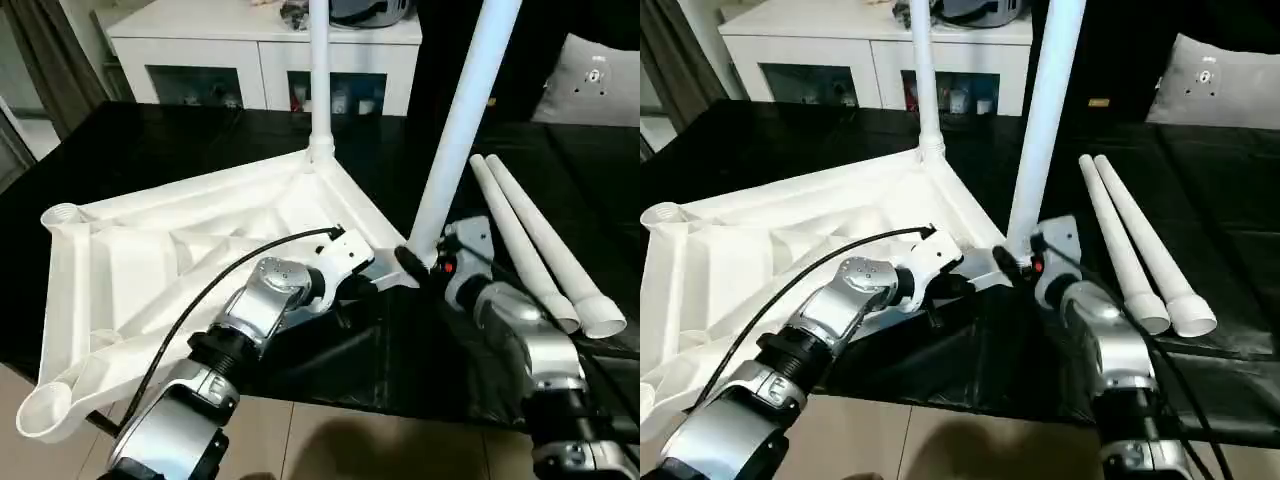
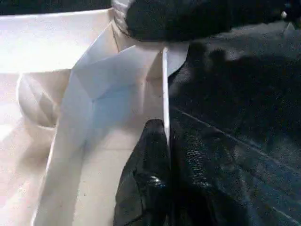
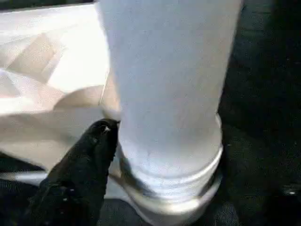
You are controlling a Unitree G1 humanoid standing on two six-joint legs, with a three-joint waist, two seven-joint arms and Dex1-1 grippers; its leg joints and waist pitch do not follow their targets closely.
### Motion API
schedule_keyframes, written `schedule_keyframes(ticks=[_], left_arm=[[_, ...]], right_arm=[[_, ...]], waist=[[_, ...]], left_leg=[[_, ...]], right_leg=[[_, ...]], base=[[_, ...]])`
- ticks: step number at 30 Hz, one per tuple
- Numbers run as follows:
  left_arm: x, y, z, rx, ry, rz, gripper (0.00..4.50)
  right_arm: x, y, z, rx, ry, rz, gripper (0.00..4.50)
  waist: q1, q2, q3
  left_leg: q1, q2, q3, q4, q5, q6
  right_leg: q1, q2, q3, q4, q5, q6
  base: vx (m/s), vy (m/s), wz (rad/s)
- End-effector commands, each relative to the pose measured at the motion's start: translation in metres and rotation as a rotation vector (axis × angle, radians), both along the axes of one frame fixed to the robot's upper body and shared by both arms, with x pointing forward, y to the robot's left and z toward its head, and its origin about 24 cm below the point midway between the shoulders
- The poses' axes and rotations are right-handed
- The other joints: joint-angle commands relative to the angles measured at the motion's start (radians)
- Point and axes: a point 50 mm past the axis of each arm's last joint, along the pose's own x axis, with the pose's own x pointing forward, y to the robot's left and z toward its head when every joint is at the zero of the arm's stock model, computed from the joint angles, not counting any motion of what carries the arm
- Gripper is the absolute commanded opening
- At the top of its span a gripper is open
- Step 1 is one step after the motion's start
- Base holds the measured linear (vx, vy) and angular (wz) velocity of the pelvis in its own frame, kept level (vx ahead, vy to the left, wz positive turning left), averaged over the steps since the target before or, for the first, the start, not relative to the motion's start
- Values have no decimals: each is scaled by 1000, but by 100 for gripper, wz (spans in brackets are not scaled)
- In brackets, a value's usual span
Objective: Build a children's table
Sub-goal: Rotate table base
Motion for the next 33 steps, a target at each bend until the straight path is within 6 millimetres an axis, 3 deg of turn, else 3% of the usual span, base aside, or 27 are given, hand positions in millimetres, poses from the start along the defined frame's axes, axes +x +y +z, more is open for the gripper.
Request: schedule_keyframes(ticks=[1,4,5,7,8,12,14,16,19,22,24,26,27,29,33], left_arm=[[4,2,5,-17,-62,11,0],[4,4,4,-18,-75,13,0],[3,5,4,-24,-78,12,0],[1,6,4,-44,-75,13,0],[1,6,4,-55,-71,14,27],[-3,7,10,-107,-57,-12,54],[-4,8,12,-119,-66,-16,68],[-5,16,19,-133,-101,7,91],[-4,33,24,-118,-131,57,91],[-4,40,26,-102,-147,84,91],[-5,57,31,-86,-156,137,91],[-10,78,38,-75,-156,186,73],[-13,84,39,-66,-148,188,61],[-18,90,40,-44,-137,187,50],[-18,114,46,31,-171,316,15]], right_arm=[[-7,3,-6,-35,51,42,392],[-11,-3,-2,-42,42,31,427],[-15,-9,1,-49,27,29,427],[-19,-15,4,-44,12,38,445],[-20,-18,6,-47,6,43,449],[-24,-31,8,-84,-7,44,450],[-26,-33,10,-85,-17,68,450],[-31,-33,18,-32,-30,166,450],[-40,-22,28,43,-27,330,450],[-43,-17,31,62,-24,388,450],[-44,-8,34,88,-15,473,450],[-36,0,34,73,-28,497,450],[-30,1,34,56,-46,480,450],[-21,0,33,32,-71,446,450],[13,-14,36,-49,-122,217,450]], waist=[[0,-22,-50],[3,-25,-49],[4,-20,-49],[4,-22,-51],[4,-23,-51],[4,-23,-52],[5,-21,-52],[9,-23,-54],[9,-24,-53],[10,-22,-51],[11,-21,-52],[5,-20,-51],[2,-18,-49],[2,-13,-47],[6,-9,-48]], left_leg=[[-1,91,-40,-65,-75,96],[3,91,-41,-69,-104,87],[3,95,-44,-70,-104,84],[0,94,-45,-69,-101,85],[-2,95,-44,-69,-98,89],[-4,88,-40,-65,-89,95],[-2,96,-43,-66,-81,99],[-4,104,-45,-65,-77,113],[-11,102,-45,-63,-56,142],[-9,98,-43,-61,-47,140],[-6,100,-44,-62,-51,130],[-12,107,-50,-67,-55,115],[-13,103,-48,-67,-62,114],[1,98,-43,-65,-89,85],[8,102,-45,-66,-89,61]], right_leg=[[56,-133,85,-84,-274,-77],[55,-132,85,-94,-350,-37],[53,-132,85,-92,-340,-35],[55,-133,86,-89,-313,-38],[55,-134,86,-86,-296,-45],[55,-133,83,-89,-314,-51],[52,-130,83,-85,-285,-58],[56,-136,87,-74,-231,-81],[57,-133,86,-66,-189,-91],[54,-130,83,-74,-226,-79],[55,-130,82,-73,-238,-79],[56,-133,82,-63,-226,-101],[53,-129,81,-70,-241,-98],[47,-129,84,-76,-278,-109],[44,-126,87,-71,-256,-117]], base=[[0,0,0],[0,0,0],[0,0,0],[0,0,0],[0,0,0],[0,0,0],[0,0,0],[0,0,0],[0,0,0],[0,0,0],[0,0,0],[0,0,0],[0,0,0],[0,0,0],[0,0,0]])
